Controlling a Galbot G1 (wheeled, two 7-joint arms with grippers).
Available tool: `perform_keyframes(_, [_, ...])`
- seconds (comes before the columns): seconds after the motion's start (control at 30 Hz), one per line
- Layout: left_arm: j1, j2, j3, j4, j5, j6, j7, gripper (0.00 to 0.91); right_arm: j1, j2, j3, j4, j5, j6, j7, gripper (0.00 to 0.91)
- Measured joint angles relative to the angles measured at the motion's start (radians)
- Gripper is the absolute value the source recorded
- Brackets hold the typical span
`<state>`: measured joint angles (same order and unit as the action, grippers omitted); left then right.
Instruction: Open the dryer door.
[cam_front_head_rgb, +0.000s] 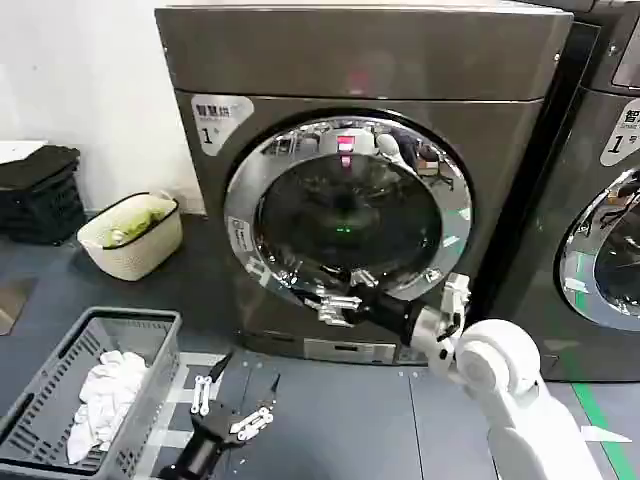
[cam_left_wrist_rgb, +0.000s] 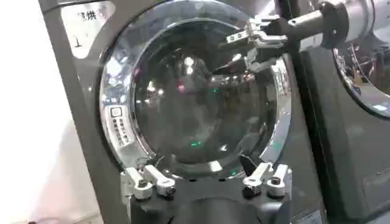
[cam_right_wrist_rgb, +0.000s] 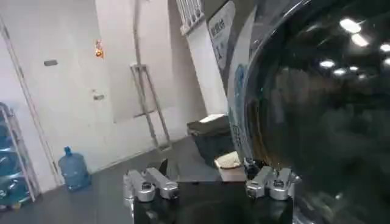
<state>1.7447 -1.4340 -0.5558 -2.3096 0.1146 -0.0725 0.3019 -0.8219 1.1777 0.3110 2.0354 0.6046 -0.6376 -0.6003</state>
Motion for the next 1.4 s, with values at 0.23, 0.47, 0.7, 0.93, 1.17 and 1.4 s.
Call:
perform_keyframes(0.23, [0.009,0.003,0.000,-0.014,0.000,0.000,0.001,0.907,0.031,0.025,-0.031,-0.071,-0.123,0.110,-0.044,0.907])
perform_keyframes(0.47, [0.026,-0.001,-0.005,-0.036,0.002,0.000,0.001,0.907,0.093,0.037,-0.080,-0.170,-0.195,0.191,-0.034,0.907])
perform_keyframes(0.7, [0.040,-0.003,-0.012,-0.051,0.004,-0.001,0.002,0.907,0.169,0.058,-0.136,-0.281,-0.231,0.271,-0.006,0.907])
perform_keyframes(0.93, [0.050,-0.012,-0.023,-0.063,0.004,-0.005,0.002,0.907,0.234,0.083,-0.185,-0.368,-0.243,0.322,0.006,0.907])
perform_keyframes(1.17, [0.057,-0.019,-0.031,-0.072,0.006,-0.011,0.002,0.907,0.288,0.108,-0.227,-0.436,-0.248,0.342,0.017,0.907])
perform_keyframes(1.4, [0.068,-0.020,-0.038,-0.081,0.006,-0.015,0.001,0.907,0.327,0.131,-0.257,-0.486,-0.252,0.351,0.034,0.907])
